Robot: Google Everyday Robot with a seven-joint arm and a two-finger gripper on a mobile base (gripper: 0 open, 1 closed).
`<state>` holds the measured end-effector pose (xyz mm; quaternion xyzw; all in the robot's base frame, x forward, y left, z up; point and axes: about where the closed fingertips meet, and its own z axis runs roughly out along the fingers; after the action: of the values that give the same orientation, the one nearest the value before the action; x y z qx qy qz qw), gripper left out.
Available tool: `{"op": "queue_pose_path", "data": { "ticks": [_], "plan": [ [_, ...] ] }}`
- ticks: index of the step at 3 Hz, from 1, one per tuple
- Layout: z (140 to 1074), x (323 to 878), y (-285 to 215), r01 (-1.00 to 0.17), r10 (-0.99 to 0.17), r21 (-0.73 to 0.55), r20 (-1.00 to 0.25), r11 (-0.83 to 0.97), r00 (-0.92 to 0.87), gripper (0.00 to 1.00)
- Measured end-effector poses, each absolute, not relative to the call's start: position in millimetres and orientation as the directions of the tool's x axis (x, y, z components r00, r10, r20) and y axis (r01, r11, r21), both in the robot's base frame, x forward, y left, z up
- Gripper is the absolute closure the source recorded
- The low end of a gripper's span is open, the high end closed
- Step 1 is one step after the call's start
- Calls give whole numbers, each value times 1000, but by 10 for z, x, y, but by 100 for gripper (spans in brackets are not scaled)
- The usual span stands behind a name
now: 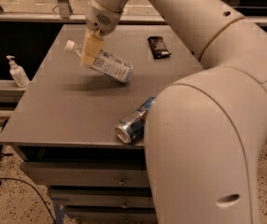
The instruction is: Knock blue plastic bottle over
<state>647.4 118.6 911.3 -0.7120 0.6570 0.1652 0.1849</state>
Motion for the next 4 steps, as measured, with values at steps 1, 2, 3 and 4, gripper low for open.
{"op": "queue_pose_path", "data": {
  "ticks": [1,2,3,4],
  "plan": [
    [9143,6399,1331,-998,-850,-64,-525,-24,54,36],
    [9147,6304,1451,-997,-836,-81,-545,-11,54,13],
    [9148,6229,1525,-995,-832,-97,-551,-14,65,0],
    [9155,6191,1571,-994,-829,-110,-554,-22,80,0]
  ]
}}
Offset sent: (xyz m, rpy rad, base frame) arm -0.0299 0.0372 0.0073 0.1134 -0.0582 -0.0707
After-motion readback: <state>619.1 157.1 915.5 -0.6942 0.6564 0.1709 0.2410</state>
